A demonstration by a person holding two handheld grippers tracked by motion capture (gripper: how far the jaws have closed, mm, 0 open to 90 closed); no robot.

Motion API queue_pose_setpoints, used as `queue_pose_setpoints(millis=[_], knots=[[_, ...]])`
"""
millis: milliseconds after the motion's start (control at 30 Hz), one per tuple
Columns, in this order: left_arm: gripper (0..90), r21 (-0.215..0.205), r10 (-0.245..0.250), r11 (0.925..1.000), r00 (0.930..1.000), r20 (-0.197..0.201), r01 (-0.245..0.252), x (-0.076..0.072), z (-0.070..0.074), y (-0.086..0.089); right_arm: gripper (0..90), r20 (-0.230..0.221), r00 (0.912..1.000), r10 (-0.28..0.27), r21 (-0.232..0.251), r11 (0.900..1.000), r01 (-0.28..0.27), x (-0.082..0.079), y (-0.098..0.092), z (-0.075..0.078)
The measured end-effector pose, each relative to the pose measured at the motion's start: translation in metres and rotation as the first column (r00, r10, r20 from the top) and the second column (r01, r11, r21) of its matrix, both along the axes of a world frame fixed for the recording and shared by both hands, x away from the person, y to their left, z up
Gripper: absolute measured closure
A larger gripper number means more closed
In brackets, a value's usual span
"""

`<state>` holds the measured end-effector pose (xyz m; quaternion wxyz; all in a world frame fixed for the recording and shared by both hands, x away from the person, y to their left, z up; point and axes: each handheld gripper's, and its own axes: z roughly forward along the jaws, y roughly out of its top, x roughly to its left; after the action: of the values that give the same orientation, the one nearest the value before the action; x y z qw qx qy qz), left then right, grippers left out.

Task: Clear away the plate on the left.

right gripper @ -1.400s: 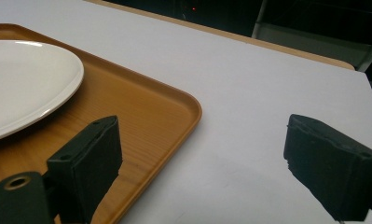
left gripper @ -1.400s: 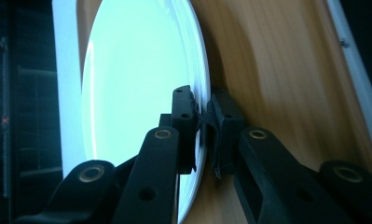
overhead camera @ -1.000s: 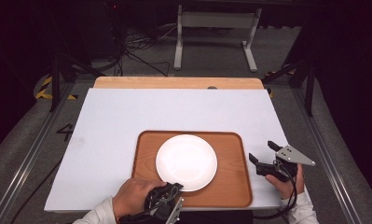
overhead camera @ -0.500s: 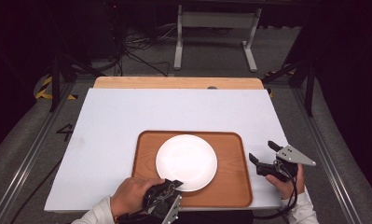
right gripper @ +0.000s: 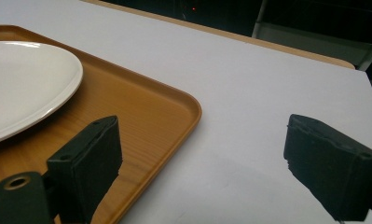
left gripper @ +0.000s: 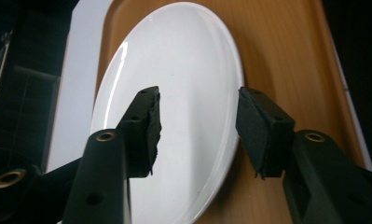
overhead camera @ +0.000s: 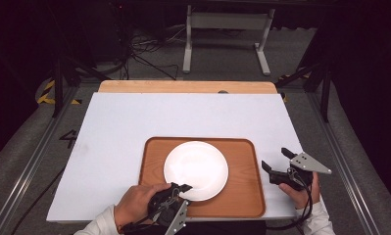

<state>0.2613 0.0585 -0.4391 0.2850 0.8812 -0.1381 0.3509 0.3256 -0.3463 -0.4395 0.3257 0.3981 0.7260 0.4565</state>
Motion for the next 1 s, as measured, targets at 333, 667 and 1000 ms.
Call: queue_pose_setpoints(millis=[333,667,1000], knots=[[40.2,-0.067,0.048,0.9965,0.9986,-0.024,-0.050,0.007,0.007,0.007,11.7,-0.004,1.0000,0.002,-0.003,1.000,-0.002,0.000,0.001,0.000],[26.5,-0.122,0.108,0.9861,0.9933,-0.040,-0.113,0.018,0.015,0.017,11.7,-0.004,1.0000,0.001,-0.006,1.000,-0.001,0.000,0.001,-0.001],[22.9,-0.192,0.159,0.9662,0.9839,-0.082,-0.172,0.031,0.018,0.030,11.7,-0.003,1.0000,0.004,-0.006,1.000,-0.004,0.000,0.001,-0.001]])
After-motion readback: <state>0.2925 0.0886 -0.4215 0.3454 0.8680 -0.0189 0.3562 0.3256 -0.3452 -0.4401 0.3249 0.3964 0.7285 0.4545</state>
